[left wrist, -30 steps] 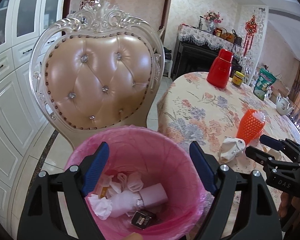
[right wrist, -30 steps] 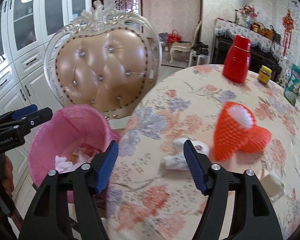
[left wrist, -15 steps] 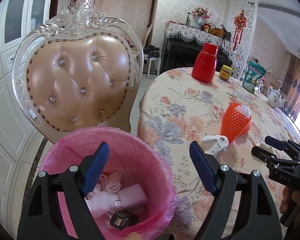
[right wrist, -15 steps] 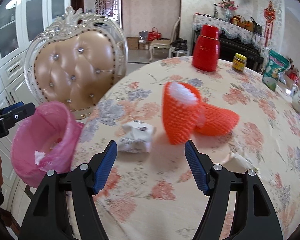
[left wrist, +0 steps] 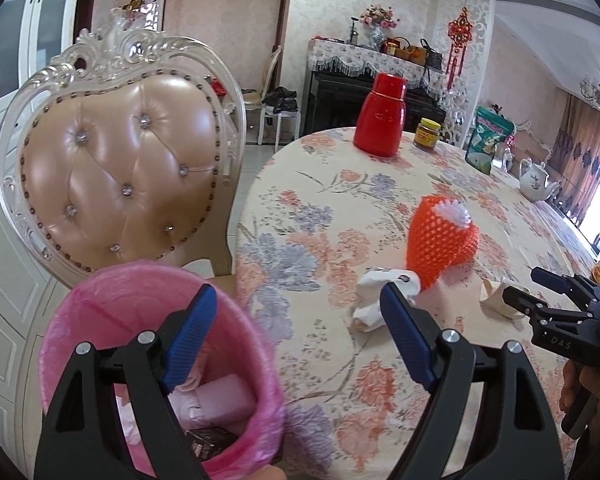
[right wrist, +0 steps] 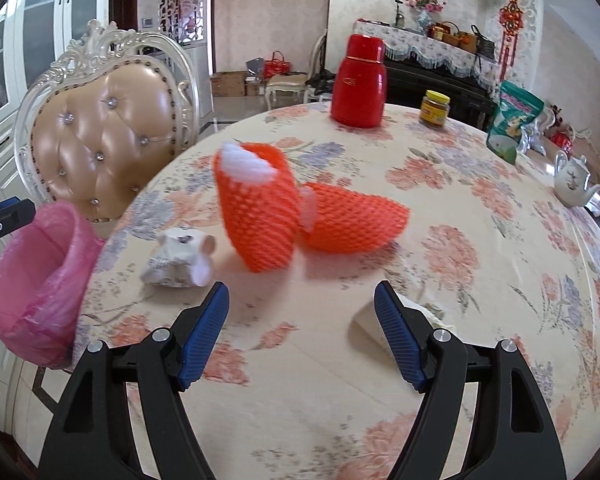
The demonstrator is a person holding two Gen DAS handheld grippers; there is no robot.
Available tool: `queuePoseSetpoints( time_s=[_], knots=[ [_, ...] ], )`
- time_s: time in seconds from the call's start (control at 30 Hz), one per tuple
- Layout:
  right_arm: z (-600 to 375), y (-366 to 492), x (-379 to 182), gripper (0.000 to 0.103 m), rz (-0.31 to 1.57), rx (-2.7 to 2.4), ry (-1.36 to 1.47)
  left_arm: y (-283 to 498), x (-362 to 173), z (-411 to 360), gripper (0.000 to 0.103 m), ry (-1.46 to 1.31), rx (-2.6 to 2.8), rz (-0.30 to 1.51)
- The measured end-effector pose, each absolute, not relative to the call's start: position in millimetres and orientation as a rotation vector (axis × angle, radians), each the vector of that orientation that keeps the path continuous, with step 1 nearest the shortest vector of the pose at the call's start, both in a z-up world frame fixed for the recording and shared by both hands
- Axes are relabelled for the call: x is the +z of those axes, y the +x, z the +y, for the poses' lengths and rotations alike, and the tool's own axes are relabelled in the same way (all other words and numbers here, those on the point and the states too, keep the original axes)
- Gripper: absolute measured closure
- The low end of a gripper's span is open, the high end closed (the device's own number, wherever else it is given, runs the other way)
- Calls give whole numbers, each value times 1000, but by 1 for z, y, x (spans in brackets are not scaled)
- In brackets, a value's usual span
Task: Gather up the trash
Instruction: 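Move the right gripper to the white crumpled package while the left returns to the table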
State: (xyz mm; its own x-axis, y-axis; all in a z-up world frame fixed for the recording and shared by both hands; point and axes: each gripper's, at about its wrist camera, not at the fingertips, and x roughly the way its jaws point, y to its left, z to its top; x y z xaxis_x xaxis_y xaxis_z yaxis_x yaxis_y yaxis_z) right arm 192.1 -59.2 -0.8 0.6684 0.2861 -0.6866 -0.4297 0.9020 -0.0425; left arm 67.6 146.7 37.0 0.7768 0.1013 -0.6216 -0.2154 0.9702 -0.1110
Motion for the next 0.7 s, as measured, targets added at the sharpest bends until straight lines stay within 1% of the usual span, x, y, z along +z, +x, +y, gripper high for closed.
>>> queuePoseSetpoints(
  time_s=[0.47, 0.57, 0.7],
  knots=[
    [-108, 228, -31, 27, 789, 348, -191, 113, 31, 95, 22, -143, 94, 684],
    [-115, 233, -36, 27, 798, 342, -187, 125, 27, 82, 20, -135, 72, 691],
    [-120, 239, -44, 26, 819, 347, -203, 145, 21, 65, 19, -126, 36, 703]
  ],
)
